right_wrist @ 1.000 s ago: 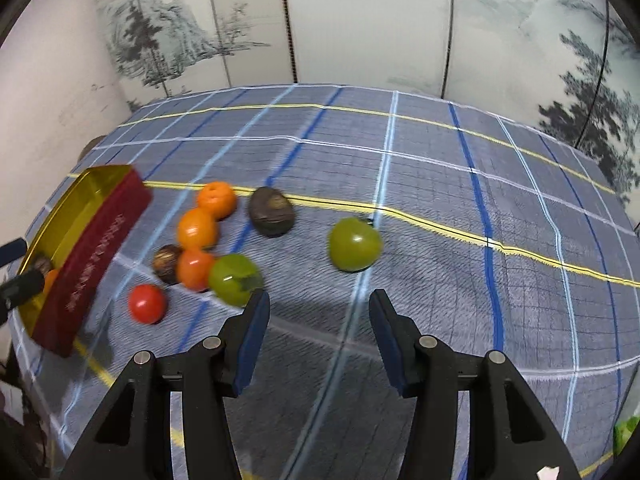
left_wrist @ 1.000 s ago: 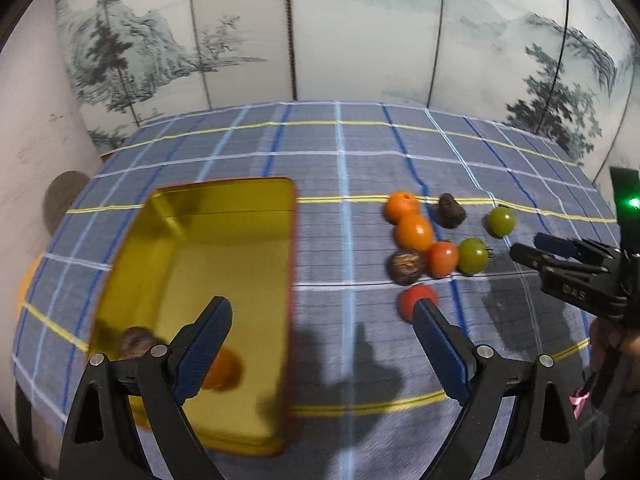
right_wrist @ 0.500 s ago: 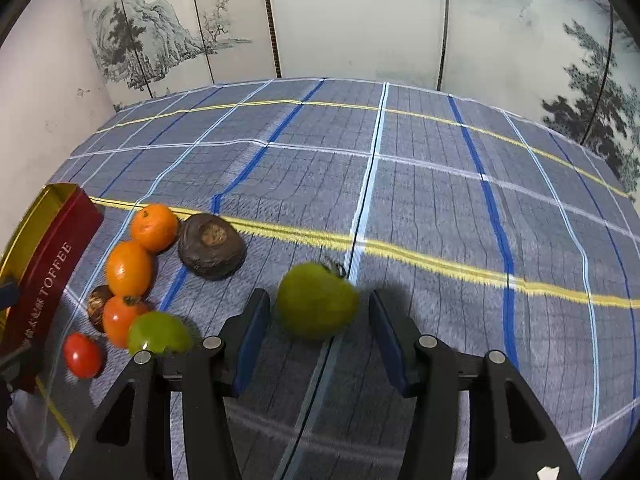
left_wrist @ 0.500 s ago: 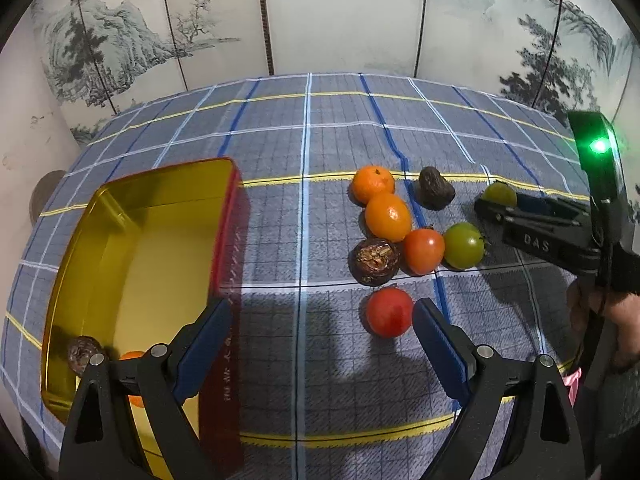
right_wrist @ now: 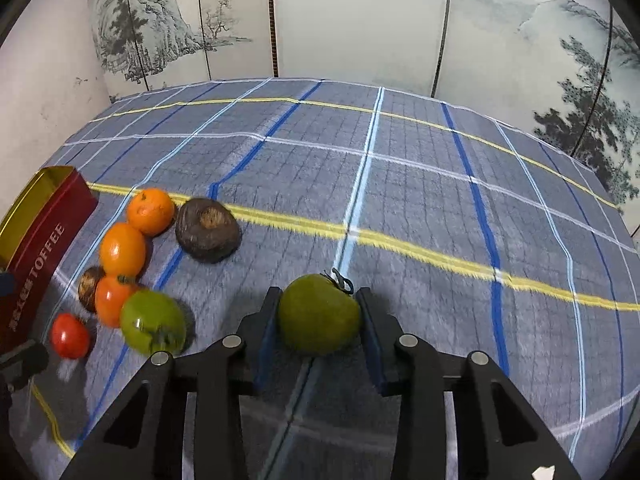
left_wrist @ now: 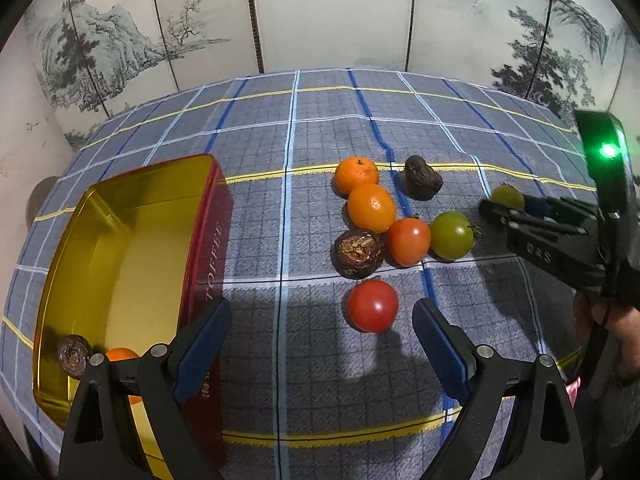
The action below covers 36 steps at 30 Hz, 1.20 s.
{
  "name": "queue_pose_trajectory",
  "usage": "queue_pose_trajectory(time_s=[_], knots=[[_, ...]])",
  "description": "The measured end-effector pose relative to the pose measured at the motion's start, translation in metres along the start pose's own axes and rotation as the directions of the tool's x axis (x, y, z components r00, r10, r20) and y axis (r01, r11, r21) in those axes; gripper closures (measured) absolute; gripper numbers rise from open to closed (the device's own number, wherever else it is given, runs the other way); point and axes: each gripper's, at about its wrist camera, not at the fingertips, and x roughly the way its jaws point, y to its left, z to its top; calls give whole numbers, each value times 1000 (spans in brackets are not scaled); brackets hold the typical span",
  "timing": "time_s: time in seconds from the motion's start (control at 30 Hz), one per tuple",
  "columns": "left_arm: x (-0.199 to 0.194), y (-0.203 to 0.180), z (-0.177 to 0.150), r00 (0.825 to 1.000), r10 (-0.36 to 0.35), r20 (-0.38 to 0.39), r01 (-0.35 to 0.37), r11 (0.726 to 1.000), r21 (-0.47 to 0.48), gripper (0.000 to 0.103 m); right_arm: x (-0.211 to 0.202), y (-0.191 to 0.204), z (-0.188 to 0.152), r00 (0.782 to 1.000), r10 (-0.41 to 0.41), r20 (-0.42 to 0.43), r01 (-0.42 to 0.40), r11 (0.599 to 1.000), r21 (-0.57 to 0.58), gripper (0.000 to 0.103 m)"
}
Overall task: Organize fruits
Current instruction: 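Grasp the green tomato with the right gripper while the left grasps the red tomato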
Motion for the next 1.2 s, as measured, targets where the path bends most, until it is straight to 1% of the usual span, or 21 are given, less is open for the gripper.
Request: queue_pose_trajectory(time_s=[0.2, 0.47, 0.6, 0.73, 0.87, 0.93, 1.03, 1.17, 1.2], knots=[[4, -4, -4, 1000, -22, -9, 22, 1000, 3, 12, -22, -9, -27, 1000, -13, 0, 13, 1000, 23, 68], [15, -9, -5, 1000, -12, -22, 12, 1000, 8, 18, -49, -22, -59, 1000, -30, -2, 30, 998, 48, 68], [23, -9, -4, 999, -18, -39, 19, 1000, 7, 25, -56, -24, -67, 999, -32, -2, 33, 998, 50, 68], [27, -10, -2, 999, -25, -43, 25, 1000, 12, 32, -56, -25, -67, 1000, -31, -2, 31, 998, 52, 68], [35, -10, -1, 997, -46, -68, 46, 999, -2, 39, -56, -25, -67, 1000, -27, -2, 27, 998, 56, 68], [38, -11, -1, 997, -42, -68, 43, 999, 2, 42, -56, -24, -67, 1000, -28, -2, 28, 998, 55, 68], [38, -13, 0, 997, -54, -63, 55, 998, 13, 52, -56, -24, -67, 1000, -27, -2, 27, 998, 56, 68], [35, -15, 0, 996, -66, -68, 68, 997, 25, 71, -56, -24, -67, 1000, -27, -2, 28, 998, 56, 68], [35, -15, 0, 995, -66, -70, 68, 997, 24, 71, -56, -24, -67, 1000, -28, -2, 28, 998, 55, 68]])
